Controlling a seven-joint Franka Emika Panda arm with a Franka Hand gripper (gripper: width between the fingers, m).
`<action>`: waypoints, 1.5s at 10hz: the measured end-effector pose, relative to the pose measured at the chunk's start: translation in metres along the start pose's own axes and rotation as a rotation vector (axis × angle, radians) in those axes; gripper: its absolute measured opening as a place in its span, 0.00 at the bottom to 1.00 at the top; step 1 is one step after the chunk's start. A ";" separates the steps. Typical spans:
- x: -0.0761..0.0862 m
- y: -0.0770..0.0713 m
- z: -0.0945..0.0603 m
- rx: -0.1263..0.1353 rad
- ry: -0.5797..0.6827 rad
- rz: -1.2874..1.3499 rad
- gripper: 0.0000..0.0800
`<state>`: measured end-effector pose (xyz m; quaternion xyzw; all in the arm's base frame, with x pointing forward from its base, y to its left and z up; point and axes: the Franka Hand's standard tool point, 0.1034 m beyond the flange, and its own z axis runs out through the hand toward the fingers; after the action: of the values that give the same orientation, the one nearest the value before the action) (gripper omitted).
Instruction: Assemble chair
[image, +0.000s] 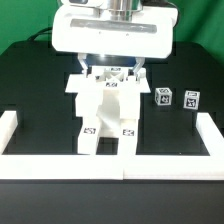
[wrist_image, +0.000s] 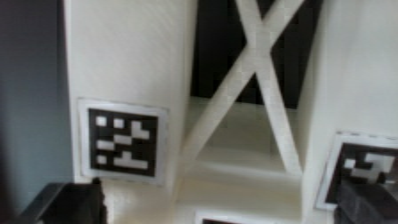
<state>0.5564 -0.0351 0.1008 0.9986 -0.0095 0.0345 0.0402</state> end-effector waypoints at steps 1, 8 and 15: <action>0.008 0.004 0.001 -0.006 0.007 -0.004 0.81; 0.016 -0.005 -0.013 0.005 0.019 0.017 0.81; -0.008 -0.074 -0.029 0.046 0.010 0.175 0.81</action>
Offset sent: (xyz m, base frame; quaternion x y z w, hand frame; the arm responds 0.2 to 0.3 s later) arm 0.0198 0.0019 -0.0027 0.0185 -0.0033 -0.0041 0.9998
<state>0.5476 0.0408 0.1234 0.9944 -0.0957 0.0429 0.0143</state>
